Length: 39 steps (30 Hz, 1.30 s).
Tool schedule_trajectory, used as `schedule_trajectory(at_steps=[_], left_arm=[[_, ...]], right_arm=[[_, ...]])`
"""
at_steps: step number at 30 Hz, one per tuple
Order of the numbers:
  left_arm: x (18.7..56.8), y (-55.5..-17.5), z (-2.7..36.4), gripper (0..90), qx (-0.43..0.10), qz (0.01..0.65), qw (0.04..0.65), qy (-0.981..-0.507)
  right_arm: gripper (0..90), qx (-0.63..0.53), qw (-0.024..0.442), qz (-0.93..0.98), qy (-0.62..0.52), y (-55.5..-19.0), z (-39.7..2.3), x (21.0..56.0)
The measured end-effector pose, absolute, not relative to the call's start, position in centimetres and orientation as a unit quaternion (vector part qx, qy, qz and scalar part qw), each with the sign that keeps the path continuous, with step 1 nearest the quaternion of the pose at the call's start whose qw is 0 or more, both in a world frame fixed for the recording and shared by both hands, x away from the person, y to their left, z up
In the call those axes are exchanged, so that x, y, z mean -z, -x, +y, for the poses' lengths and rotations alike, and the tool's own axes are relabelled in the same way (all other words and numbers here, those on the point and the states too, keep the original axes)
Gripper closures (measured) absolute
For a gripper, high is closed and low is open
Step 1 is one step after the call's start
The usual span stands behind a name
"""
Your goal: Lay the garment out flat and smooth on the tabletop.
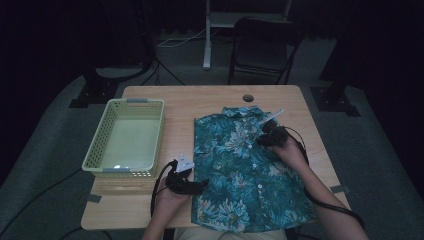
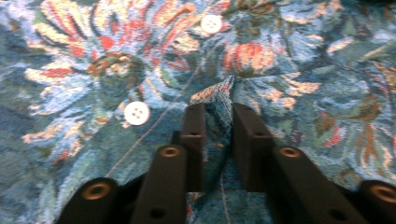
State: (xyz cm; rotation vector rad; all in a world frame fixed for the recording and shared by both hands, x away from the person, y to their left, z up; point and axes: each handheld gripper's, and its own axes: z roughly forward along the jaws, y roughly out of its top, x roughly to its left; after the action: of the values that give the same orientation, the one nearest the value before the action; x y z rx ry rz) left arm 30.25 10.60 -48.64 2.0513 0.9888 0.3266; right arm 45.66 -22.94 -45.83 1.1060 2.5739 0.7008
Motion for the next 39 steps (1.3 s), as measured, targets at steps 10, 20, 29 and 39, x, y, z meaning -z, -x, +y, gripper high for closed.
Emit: schedule_trajectory(at_steps=[10,20,29,39], left_arm=[[48.6,-30.2,10.5,20.6,-0.13,0.391,0.408,-0.815],[48.6,-30.2,10.6,20.6,-0.129,0.392,0.408,-0.815],[48.6,-30.2,10.5,20.6,-0.129,0.39,0.408,-0.815],[48.6,-30.2,10.6,20.6,-0.127,0.39,0.409,-0.815]], right_arm=[[85.5,-0.269,0.11,0.872,-0.394,-46.1,-24.3,44.6],[86.2,-0.295,0.125,0.84,-0.439,-46.9,-27.7,43.1],[86.5,-0.305,0.151,0.795,-0.502,-47.7,-32.9,41.7],[86.5,-0.283,0.172,0.748,-0.576,-49.3,-38.4,41.8]])
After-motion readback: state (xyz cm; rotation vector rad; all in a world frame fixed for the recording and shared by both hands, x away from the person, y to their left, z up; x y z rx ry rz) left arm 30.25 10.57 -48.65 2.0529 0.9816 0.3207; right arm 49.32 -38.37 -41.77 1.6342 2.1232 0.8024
